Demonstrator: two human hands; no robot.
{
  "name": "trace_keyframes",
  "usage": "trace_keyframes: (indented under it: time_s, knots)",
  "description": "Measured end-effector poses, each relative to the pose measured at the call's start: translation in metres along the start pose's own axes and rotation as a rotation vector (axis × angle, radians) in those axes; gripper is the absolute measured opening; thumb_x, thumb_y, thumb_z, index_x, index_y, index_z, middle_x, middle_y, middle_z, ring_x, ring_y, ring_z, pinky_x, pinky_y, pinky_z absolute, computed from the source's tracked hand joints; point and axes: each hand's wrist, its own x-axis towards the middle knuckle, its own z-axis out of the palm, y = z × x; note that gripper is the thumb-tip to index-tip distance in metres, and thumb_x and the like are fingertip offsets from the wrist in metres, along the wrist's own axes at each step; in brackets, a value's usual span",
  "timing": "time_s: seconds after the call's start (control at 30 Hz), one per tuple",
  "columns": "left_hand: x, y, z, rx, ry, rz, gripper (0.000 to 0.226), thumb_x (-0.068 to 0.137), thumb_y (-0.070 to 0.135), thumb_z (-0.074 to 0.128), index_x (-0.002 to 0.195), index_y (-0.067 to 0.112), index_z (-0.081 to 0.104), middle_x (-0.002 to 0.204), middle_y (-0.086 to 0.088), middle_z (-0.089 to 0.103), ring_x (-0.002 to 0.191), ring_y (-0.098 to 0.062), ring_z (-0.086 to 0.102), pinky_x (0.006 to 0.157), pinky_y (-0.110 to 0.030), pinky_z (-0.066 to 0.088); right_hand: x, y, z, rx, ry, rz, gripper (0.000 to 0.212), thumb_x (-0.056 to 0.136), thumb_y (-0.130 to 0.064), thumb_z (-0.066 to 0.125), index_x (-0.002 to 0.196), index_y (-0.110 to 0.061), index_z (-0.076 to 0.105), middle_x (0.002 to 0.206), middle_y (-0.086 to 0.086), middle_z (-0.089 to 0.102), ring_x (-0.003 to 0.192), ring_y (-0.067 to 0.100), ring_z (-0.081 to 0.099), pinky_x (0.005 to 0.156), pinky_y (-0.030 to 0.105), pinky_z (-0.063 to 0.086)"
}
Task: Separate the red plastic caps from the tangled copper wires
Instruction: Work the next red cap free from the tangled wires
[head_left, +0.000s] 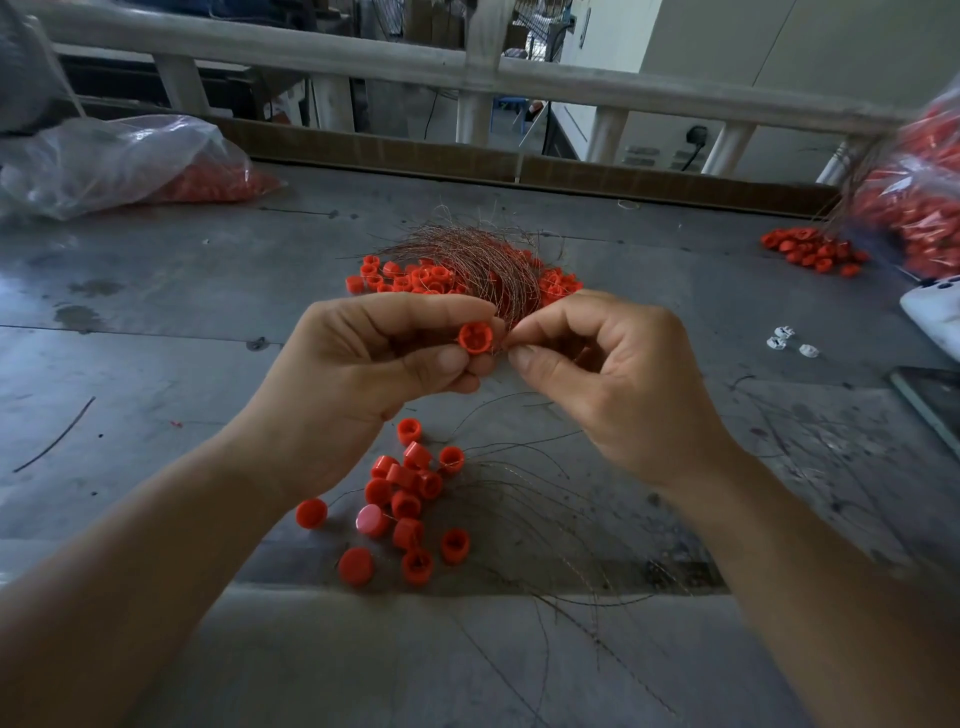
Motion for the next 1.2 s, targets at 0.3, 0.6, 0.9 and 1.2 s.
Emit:
trace_keyframes:
  time_s: [0.3,0.6,0.9,1.2]
  knots:
    - [0.000,-0.002,0.001,-0.074,-0.019,-0.022,0.024,0.061,0.015,0.066,0.083,0.019,0.076,0.083,-0.002,0.073,0.074,-0.010,0.068,0.064,-0.017,0.053,0.000,0.000,0.004,0.110,-0.083,0.085,0.013,0.078,-0.008,0.069,0.076,-0.022,0.068,0.063,-0.002,0.067,0.054,0.022,0.060,0.048,0.035,0.048]
    - [0.000,-0.003,0.001,-0.130,-0.016,-0.071,0.024,0.060,0.014,0.066,0.082,0.016,0.076,0.079,-0.003,0.072,0.068,-0.010,0.068,0.060,-0.017,0.053,0.000,0.007,0.009,0.295,-0.139,0.242,0.011,0.068,-0.017,0.074,0.076,-0.015,0.067,0.060,-0.002,0.064,0.051,0.009,0.059,0.046,0.019,0.047]
    - [-0.001,-0.005,0.002,-0.180,-0.027,-0.122,0.025,0.060,0.012,0.065,0.082,0.014,0.076,0.079,-0.005,0.073,0.075,-0.014,0.070,0.065,-0.020,0.055,0.015,0.020,-0.025,0.328,0.016,0.369,0.006,0.074,-0.018,0.067,0.077,-0.014,0.064,0.064,-0.003,0.068,0.059,0.008,0.063,0.057,0.020,0.053]
    - [-0.003,-0.006,0.001,-0.148,-0.024,-0.129,0.026,0.060,0.012,0.066,0.084,0.015,0.076,0.081,-0.005,0.073,0.077,-0.015,0.070,0.067,-0.020,0.055,0.021,0.076,-0.036,-0.498,0.142,0.402,0.007,0.084,-0.015,0.063,0.086,-0.020,0.067,0.072,-0.013,0.059,0.066,0.000,0.053,0.062,0.011,0.039]
